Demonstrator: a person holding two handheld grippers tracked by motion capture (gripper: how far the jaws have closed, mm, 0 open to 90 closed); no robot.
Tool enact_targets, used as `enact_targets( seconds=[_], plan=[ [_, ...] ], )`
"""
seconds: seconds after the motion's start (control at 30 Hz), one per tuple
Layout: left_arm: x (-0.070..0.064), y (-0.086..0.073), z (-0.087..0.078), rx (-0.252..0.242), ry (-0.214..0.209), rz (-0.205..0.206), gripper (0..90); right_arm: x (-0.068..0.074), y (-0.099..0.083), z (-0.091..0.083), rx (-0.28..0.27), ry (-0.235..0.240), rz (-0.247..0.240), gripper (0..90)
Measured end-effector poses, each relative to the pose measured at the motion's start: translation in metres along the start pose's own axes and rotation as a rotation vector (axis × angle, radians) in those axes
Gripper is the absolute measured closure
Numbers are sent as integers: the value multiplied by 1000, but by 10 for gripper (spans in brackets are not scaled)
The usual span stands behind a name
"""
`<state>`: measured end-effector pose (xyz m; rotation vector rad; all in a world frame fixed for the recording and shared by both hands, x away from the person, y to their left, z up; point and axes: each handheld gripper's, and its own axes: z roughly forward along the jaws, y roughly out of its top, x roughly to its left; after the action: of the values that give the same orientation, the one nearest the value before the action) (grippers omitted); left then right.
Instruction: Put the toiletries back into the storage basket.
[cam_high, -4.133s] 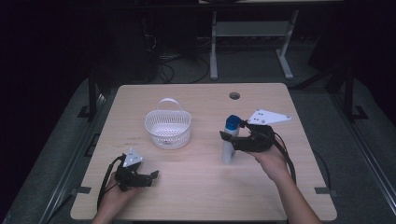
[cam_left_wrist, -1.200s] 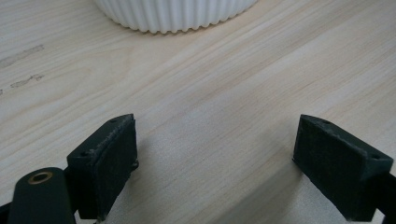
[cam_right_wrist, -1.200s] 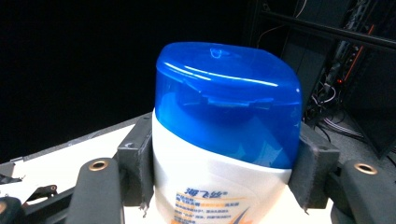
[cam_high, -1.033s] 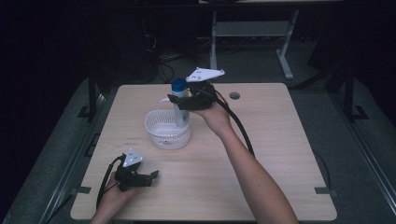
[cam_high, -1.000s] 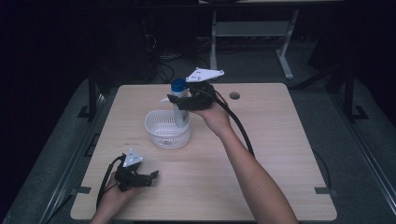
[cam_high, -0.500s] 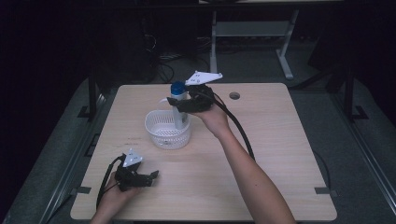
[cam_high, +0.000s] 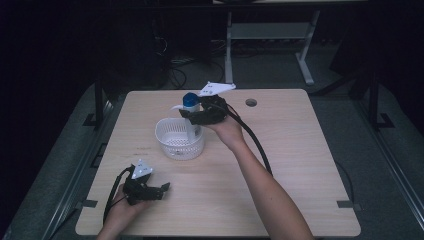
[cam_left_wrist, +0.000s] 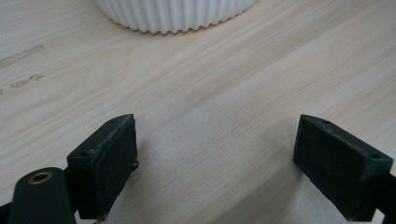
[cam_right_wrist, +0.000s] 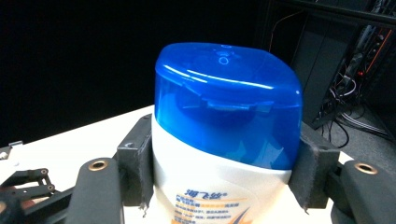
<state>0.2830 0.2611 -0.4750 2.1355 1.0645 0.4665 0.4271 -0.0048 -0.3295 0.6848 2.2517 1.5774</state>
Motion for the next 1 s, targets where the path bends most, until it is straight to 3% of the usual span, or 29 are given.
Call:
enact_targets(
  seconds=[1.0],
  plan=[
    [0, 0, 0, -1, 0, -4, 132, 1, -30, 14, 55, 4, 5, 352]
  ],
)
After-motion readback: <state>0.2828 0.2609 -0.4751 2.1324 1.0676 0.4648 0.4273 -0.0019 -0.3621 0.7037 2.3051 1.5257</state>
